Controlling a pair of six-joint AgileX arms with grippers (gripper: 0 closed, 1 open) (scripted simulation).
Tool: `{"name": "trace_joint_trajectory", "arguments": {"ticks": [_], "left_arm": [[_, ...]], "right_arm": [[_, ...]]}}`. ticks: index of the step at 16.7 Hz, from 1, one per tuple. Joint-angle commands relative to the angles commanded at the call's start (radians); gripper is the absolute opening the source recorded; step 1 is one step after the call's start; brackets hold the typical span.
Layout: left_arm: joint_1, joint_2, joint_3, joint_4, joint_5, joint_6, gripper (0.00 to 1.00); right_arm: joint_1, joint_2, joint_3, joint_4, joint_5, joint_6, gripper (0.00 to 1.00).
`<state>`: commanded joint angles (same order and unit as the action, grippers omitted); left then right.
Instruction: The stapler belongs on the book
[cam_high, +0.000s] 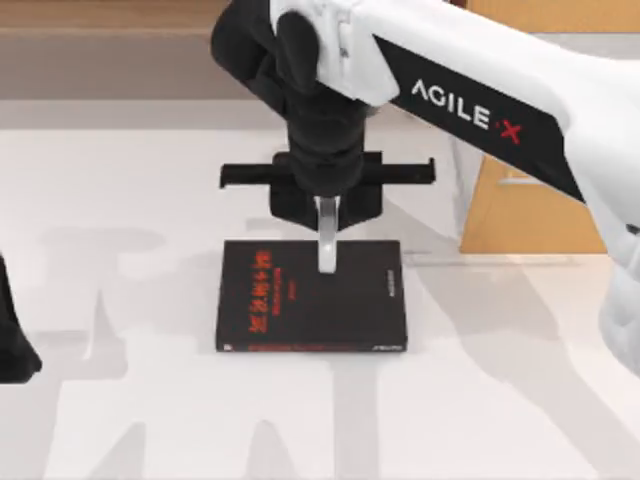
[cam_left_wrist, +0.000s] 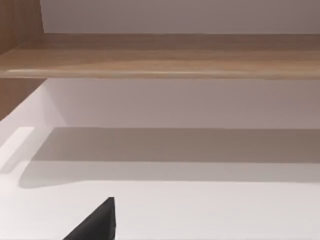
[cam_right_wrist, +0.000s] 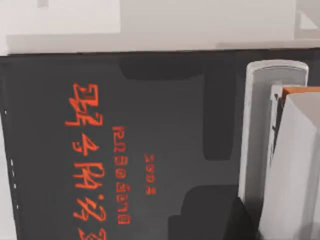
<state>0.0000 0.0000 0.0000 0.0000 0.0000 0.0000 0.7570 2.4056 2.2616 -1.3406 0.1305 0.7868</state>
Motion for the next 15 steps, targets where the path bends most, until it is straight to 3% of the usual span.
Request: {"name": "trace_joint_trajectory", "arguments": {"ticks": [9,15], "left_arm": [[0.0,0.0,0.0,0.0,0.0,0.0,1.0],[0.0,0.0,0.0,0.0,0.0,0.0,1.0]], "right_arm": [[0.023,0.031,-0.005,0.01,-0.039,0.015,0.0],[0.024,0.04,-0.103,0.114,-0.04,0.011,0.0]]}}
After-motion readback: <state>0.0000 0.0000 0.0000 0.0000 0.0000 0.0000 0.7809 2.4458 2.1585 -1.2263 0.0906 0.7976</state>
